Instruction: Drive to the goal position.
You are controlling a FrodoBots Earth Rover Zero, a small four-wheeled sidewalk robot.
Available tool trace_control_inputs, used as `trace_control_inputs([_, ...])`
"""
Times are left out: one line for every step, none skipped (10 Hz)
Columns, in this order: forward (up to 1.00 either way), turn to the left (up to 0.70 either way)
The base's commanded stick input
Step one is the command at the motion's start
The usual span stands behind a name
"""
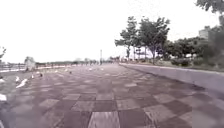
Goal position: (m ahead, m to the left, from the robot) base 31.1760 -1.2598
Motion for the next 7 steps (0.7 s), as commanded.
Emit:
trace_control_inputs([1.0, 0.0])
trace_control_inputs([1.0, 0.0])
trace_control_inputs([1.0, 0.0])
trace_control_inputs([1.0, 0.0])
trace_control_inputs([1.0, 0.0])
trace_control_inputs([1.0, 0.0])
trace_control_inputs([1.0, 0.0])
